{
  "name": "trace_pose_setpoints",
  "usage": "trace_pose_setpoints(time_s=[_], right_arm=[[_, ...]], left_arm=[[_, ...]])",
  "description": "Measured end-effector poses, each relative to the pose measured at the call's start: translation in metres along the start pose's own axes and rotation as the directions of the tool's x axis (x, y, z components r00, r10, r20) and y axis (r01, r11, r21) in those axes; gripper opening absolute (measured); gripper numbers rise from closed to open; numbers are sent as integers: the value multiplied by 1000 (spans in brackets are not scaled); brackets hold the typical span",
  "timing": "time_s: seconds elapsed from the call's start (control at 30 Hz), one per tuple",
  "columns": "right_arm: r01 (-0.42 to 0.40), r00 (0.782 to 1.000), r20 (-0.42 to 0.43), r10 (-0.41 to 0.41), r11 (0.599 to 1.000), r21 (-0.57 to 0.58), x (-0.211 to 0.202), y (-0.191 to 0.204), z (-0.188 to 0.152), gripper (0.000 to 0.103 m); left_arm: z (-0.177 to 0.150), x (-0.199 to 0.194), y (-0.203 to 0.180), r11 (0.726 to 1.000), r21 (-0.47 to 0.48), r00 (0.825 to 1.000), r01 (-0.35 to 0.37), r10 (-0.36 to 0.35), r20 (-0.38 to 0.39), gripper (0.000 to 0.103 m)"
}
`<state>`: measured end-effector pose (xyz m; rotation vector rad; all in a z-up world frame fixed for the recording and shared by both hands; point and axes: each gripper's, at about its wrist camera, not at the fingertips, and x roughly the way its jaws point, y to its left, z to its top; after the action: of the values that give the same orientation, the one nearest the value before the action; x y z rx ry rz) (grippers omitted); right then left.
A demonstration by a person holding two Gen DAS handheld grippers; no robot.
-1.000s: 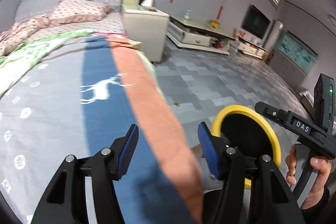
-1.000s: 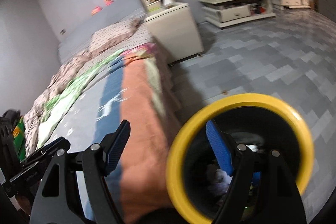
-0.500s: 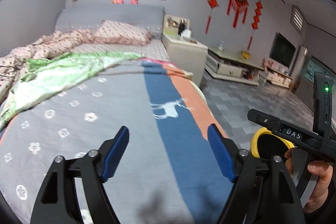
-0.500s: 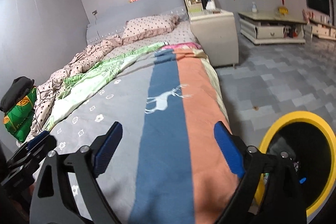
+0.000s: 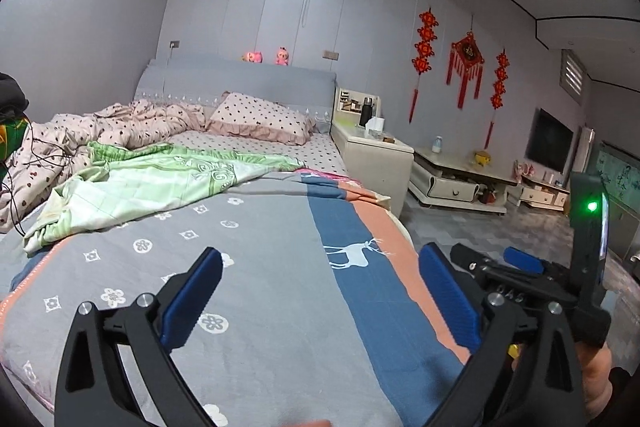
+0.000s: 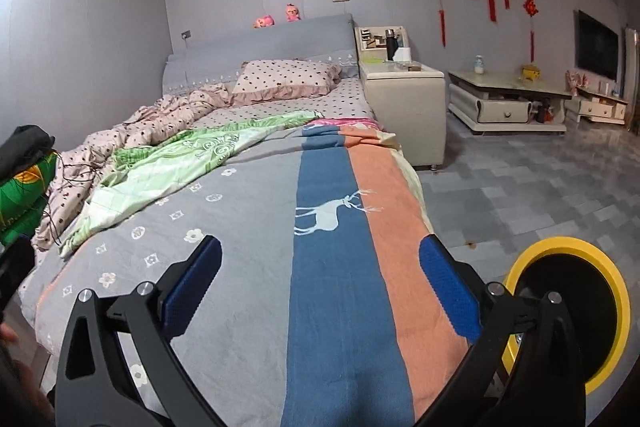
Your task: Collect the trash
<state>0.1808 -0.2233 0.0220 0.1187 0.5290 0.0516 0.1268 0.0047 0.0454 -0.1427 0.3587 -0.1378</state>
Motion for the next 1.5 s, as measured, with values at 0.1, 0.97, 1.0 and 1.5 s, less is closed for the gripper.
trace_pose_setpoints(time_s=[0.1, 0.97, 1.0, 1.5], right_arm=[[22, 1000, 21, -22, 1000, 12, -5, 2, -10, 95], [112, 986, 122, -116, 993, 38, -32, -8, -30, 95], [112, 986, 120, -116, 993, 39, -32, -9, -31, 95], [121, 986, 107, -126, 991, 52, -32, -12, -33, 95]], left_arm=[[-4, -7, 0, 1000, -5, 1000, -9, 9, 20, 95], [-14, -10, -3, 1000, -16, 1000, 9, -9, 26, 95], [-14, -9, -3, 1000, -17, 1000, 10, -10, 24, 95], [-16, -2, -1, 1000, -10, 1000, 21, -21, 4, 95]])
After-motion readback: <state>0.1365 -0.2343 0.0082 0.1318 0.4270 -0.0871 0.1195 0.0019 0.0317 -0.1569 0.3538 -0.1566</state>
